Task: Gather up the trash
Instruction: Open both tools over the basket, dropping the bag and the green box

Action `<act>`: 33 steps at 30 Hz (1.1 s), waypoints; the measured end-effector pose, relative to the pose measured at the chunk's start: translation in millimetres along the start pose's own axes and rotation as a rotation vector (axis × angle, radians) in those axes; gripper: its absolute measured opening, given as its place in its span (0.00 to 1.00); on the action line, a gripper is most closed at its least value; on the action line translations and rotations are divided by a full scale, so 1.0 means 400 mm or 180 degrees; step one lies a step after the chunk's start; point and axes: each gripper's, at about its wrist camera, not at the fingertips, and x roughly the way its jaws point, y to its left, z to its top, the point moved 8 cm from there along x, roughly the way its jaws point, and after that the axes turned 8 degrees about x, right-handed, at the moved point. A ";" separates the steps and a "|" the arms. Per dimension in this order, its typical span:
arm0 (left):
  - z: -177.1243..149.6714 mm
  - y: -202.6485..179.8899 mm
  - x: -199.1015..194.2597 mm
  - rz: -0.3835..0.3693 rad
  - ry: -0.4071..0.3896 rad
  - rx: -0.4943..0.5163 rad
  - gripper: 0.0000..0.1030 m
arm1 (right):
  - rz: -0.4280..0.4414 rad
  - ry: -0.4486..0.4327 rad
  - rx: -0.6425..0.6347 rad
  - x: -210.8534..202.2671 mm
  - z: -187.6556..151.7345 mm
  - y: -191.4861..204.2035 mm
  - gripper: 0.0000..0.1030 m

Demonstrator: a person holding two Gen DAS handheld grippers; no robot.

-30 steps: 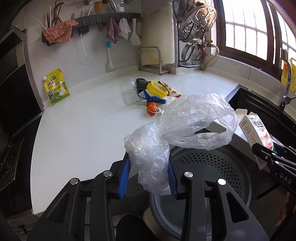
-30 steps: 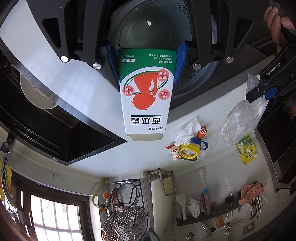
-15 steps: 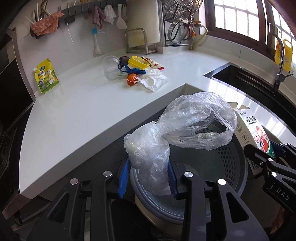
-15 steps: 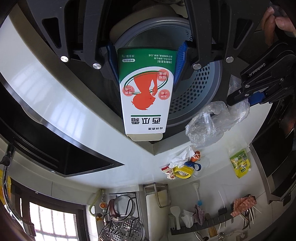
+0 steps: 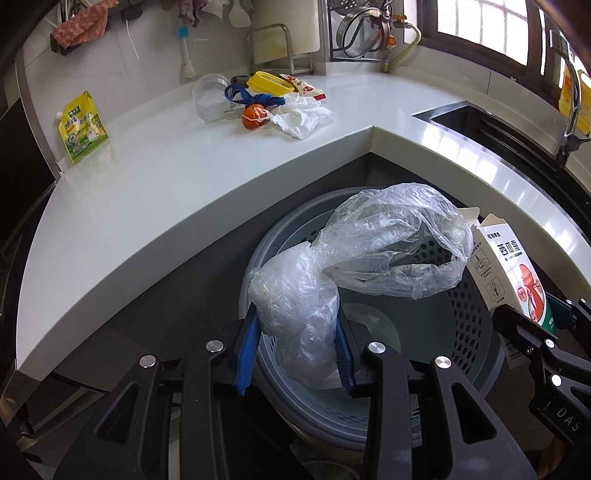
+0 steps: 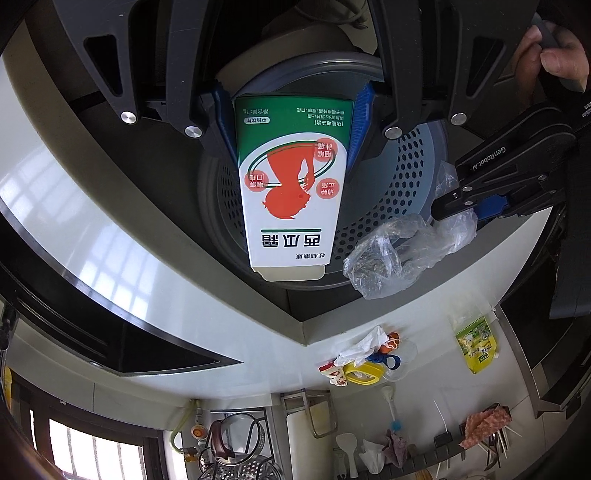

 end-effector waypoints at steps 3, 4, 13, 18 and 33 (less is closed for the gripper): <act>-0.001 -0.002 0.007 0.0002 0.0024 0.0004 0.36 | 0.0000 0.0055 0.0006 0.015 -0.005 -0.001 0.48; -0.001 -0.003 0.009 0.0004 0.0033 0.0007 0.36 | 0.0009 0.0070 0.0001 0.019 -0.007 0.002 0.48; -0.007 -0.003 0.024 -0.0021 0.0094 0.0001 0.38 | 0.0015 0.0173 -0.0026 0.051 -0.012 0.003 0.48; -0.004 -0.002 0.025 -0.0032 0.0080 -0.0016 0.45 | 0.0011 0.0174 -0.0010 0.056 -0.011 -0.003 0.48; -0.003 0.005 0.021 -0.0041 0.0064 -0.0067 0.66 | 0.0004 0.0132 0.0049 0.045 -0.009 -0.021 0.56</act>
